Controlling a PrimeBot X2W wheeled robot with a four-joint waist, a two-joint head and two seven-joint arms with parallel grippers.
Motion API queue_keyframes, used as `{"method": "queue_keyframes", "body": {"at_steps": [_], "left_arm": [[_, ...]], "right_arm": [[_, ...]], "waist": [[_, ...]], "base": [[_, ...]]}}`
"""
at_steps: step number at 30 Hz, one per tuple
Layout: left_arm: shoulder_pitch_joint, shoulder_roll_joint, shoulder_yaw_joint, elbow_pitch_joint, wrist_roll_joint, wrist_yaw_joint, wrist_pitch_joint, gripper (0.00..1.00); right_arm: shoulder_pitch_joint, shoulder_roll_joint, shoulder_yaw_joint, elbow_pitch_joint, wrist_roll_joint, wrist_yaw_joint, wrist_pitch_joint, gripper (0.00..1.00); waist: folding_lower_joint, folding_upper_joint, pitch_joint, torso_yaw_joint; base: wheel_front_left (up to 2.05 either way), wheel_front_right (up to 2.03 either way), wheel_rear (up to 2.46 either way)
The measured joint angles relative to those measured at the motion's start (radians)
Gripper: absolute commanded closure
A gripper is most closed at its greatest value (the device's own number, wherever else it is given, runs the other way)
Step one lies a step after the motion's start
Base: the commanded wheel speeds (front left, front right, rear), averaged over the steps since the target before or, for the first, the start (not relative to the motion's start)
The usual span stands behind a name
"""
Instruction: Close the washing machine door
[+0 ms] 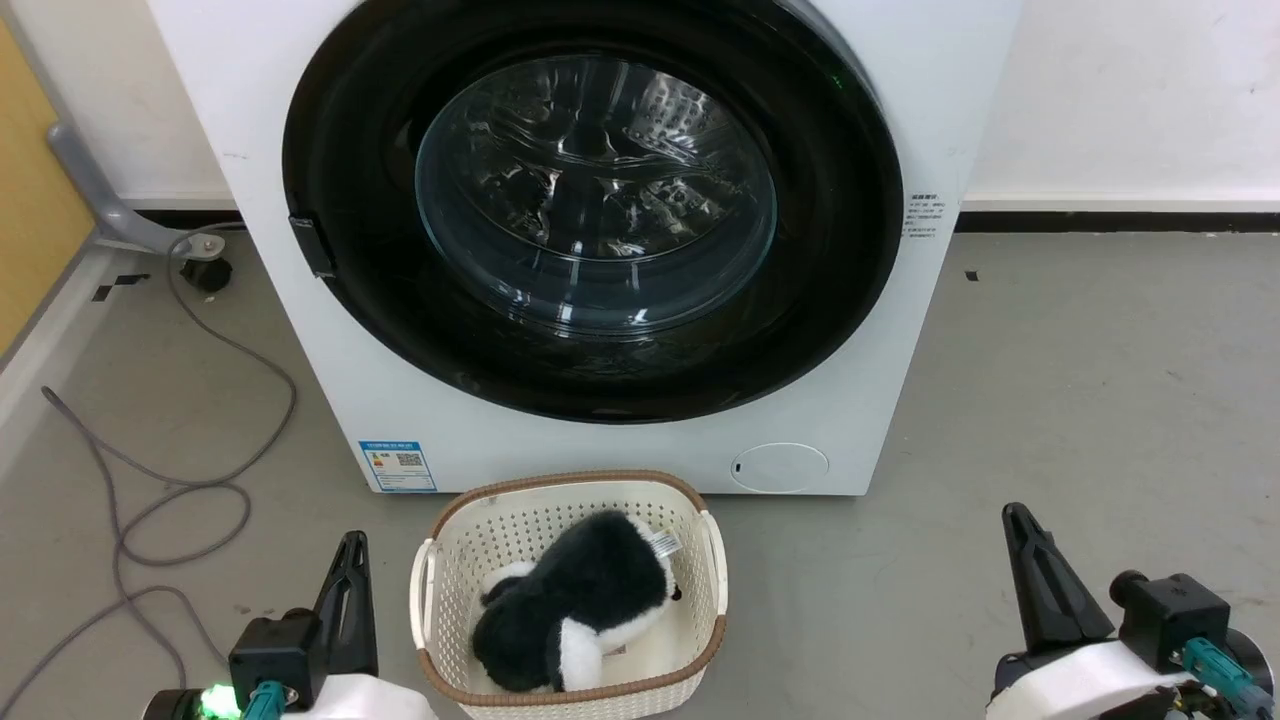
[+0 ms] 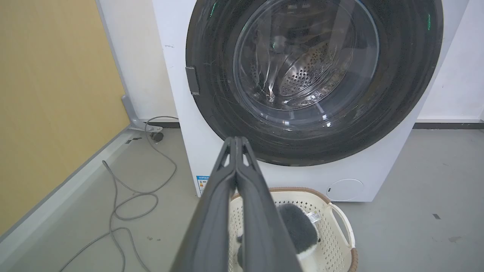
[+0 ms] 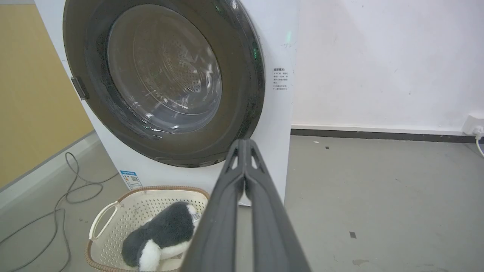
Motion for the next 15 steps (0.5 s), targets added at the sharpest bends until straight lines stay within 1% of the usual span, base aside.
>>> {"method": "queue_keyframes", "body": {"at_steps": [15], "left_arm": [[-0.008,0.0,-0.004,-0.009,0.002,-0.008,0.03,1.0]], "right_arm": [[0.0,0.0,0.004,-0.023,-0.017,0.0,0.03,1.0]], "waist": [[0.0,0.0,0.006,0.003]], "base": [[0.0,0.0,0.0]]}}
